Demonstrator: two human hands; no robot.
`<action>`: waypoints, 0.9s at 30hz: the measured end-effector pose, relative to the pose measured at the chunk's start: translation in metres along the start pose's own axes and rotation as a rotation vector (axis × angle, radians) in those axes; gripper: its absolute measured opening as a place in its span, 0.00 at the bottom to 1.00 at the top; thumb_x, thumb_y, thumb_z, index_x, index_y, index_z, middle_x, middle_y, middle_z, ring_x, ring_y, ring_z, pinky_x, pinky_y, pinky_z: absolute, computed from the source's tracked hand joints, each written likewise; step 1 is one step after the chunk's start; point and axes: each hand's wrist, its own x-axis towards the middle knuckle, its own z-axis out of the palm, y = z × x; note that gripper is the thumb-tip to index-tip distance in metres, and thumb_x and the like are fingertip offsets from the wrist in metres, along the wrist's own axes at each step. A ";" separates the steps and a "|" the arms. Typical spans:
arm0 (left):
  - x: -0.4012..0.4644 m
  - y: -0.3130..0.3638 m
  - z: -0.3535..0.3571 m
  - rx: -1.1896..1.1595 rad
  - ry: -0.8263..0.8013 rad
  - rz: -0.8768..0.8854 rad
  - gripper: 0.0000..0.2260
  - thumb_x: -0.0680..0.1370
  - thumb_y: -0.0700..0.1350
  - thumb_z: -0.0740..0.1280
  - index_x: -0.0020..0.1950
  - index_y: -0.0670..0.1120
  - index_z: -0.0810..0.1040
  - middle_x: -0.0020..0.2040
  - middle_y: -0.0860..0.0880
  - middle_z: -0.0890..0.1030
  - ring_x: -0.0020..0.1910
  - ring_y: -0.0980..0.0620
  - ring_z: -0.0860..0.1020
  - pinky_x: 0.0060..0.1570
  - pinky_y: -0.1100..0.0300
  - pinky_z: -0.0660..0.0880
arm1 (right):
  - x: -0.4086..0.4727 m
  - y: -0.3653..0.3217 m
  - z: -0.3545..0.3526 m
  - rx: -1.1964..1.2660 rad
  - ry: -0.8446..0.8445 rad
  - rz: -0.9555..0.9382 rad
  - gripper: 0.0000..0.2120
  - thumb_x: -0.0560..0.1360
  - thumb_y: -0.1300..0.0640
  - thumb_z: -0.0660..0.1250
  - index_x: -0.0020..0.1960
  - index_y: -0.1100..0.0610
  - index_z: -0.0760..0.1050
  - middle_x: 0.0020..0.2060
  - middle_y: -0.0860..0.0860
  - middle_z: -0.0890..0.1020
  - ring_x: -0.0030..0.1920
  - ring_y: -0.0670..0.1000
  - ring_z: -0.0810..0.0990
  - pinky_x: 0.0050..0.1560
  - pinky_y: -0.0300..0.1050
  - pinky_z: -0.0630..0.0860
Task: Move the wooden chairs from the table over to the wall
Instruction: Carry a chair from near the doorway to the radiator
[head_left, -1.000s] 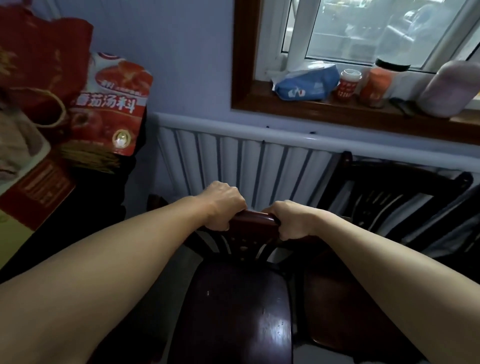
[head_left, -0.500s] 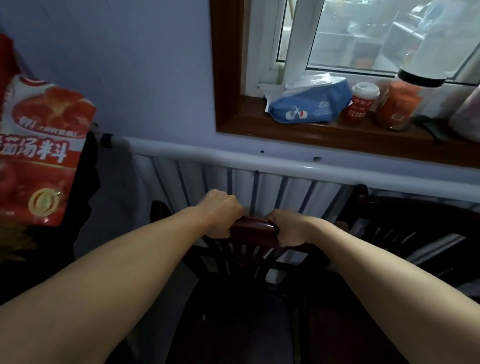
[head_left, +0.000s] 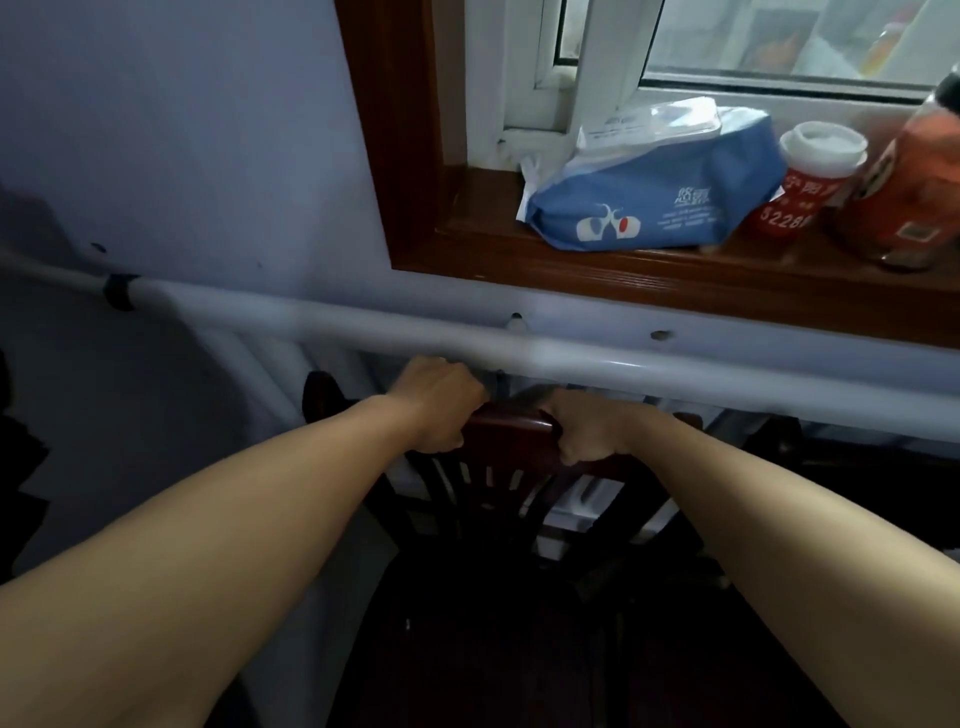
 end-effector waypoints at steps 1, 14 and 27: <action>0.004 -0.002 0.000 -0.008 0.022 -0.009 0.17 0.72 0.52 0.69 0.59 0.50 0.76 0.56 0.48 0.78 0.53 0.45 0.76 0.43 0.56 0.68 | 0.003 0.003 -0.002 0.001 0.003 -0.003 0.17 0.68 0.70 0.65 0.55 0.60 0.78 0.49 0.58 0.82 0.49 0.57 0.80 0.52 0.52 0.79; 0.007 -0.001 0.001 -0.079 0.172 -0.136 0.19 0.72 0.49 0.71 0.60 0.48 0.74 0.57 0.48 0.78 0.53 0.46 0.76 0.38 0.59 0.64 | -0.003 0.016 0.001 -0.115 0.313 0.026 0.22 0.72 0.62 0.65 0.65 0.54 0.71 0.62 0.56 0.75 0.60 0.58 0.74 0.56 0.49 0.73; -0.060 0.029 0.006 -0.212 0.076 -0.275 0.36 0.73 0.47 0.68 0.76 0.48 0.52 0.77 0.44 0.54 0.73 0.44 0.56 0.68 0.45 0.59 | -0.027 -0.025 0.052 -0.190 0.521 0.143 0.45 0.70 0.50 0.70 0.77 0.57 0.46 0.73 0.62 0.56 0.73 0.63 0.54 0.73 0.60 0.52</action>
